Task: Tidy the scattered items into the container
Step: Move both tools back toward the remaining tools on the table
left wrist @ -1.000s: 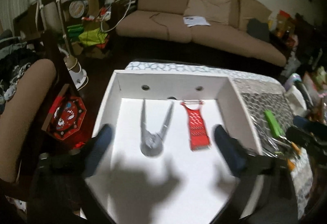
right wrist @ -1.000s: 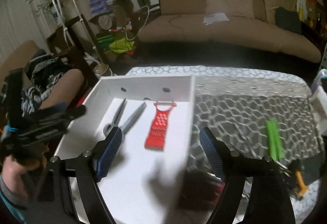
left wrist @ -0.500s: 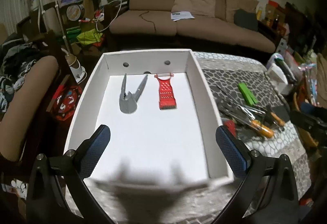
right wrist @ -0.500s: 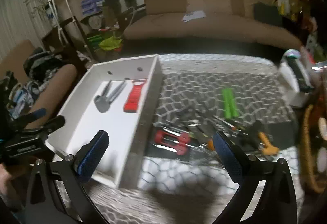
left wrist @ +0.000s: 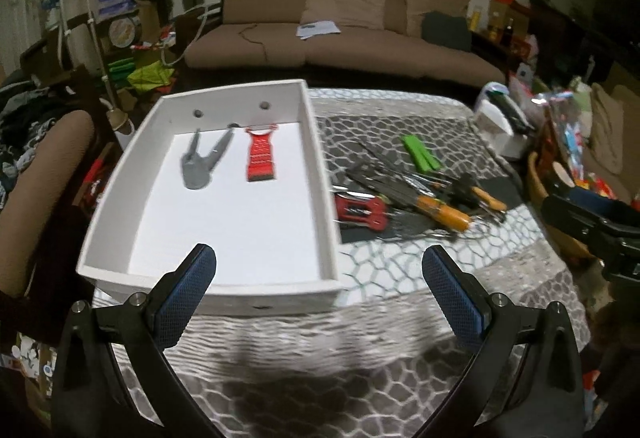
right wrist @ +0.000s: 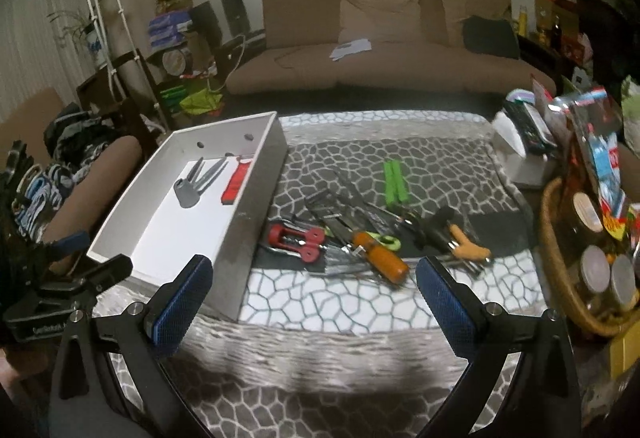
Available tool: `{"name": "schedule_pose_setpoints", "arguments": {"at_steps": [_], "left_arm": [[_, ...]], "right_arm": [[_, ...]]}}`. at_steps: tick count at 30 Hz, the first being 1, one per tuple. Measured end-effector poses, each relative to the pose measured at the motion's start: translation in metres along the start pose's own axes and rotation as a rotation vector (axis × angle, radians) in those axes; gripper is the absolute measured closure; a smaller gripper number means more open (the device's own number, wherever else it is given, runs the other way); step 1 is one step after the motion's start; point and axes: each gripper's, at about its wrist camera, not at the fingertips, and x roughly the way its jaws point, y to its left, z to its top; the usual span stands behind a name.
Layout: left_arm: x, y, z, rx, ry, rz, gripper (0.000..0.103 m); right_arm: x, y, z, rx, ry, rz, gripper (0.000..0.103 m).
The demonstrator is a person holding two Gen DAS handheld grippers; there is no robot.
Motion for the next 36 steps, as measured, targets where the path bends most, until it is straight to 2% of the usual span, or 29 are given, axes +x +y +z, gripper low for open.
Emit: {"name": "schedule_pose_setpoints", "arguments": {"at_steps": [6,10,18,29,36], "left_arm": [[0.002,-0.039,-0.015,0.023,-0.003,-0.078,0.000],[0.017,-0.059,-0.026,0.033,0.042,-0.130,0.000],[0.041,-0.081,-0.042,0.044,0.044,-0.186,0.000],[0.106,-0.109,-0.051,0.046,0.112,-0.234,0.000],[0.153,-0.118,-0.023,-0.007,0.134,-0.226,0.000]], "right_arm": [[-0.018,-0.044,-0.019,0.027,-0.007,-0.007,0.000],[-0.023,-0.080,-0.035,0.066,-0.017,0.014,0.000],[-0.007,-0.138,-0.064,0.154,-0.015,0.011,0.000],[0.046,-0.156,-0.074,0.173,0.010,0.032,0.000],[0.074,-0.179,-0.064,0.252,-0.010,0.048,0.000]]}}
